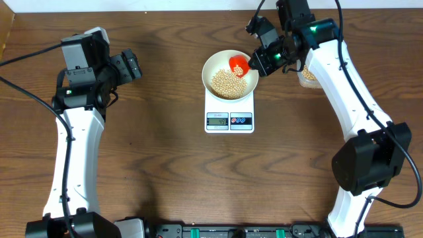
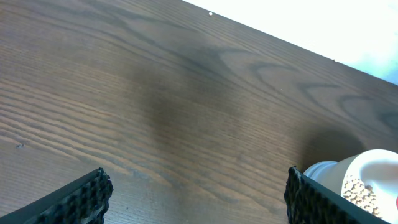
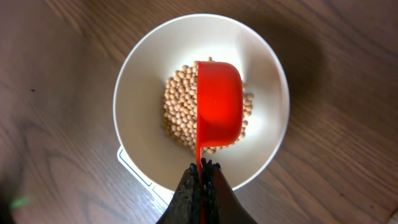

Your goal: Scoop item into bowl and weigh 50g on scale

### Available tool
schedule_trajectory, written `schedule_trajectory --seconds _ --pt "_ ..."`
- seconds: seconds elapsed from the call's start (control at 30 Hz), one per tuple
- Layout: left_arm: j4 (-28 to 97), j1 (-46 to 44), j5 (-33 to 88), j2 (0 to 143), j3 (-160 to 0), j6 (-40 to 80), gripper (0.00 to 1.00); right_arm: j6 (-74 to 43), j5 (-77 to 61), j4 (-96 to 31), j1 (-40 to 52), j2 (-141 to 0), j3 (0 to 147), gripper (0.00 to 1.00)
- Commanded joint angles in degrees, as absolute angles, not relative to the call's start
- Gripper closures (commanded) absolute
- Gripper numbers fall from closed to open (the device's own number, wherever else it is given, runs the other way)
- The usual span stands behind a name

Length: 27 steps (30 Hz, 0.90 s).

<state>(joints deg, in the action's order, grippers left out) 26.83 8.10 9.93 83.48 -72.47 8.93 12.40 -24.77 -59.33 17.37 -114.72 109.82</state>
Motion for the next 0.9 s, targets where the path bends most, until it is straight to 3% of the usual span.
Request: schedule_trajectory --seconds 0.0,0.87 --pt "26.98 8.23 9.37 83.37 -72.99 8.16 0.09 12.84 -28.18 -59.35 16.82 -114.65 110.89 0.99" --pt "27.00 8.23 9.37 83.37 -72.99 8.16 0.09 12.67 -23.24 -59.22 18.59 -114.65 110.89 0.99"
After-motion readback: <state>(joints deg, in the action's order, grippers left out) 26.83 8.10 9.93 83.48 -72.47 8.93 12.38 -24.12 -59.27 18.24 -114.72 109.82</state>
